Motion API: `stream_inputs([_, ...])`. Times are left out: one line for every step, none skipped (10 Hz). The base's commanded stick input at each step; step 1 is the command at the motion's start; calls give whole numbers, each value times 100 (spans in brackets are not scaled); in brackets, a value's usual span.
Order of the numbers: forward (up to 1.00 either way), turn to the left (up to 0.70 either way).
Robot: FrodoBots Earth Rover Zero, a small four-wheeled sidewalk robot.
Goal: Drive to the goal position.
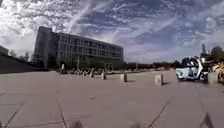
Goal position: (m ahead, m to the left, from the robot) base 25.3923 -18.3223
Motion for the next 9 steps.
stream_inputs([70,-15])
stream_inputs([70,-5])
stream_inputs([70,-11])
stream_inputs([70,-22])
stream_inputs([70,-22])
stream_inputs([70,-22])
stream_inputs([70,-22])
stream_inputs([70,-22])
stream_inputs([70,-22])
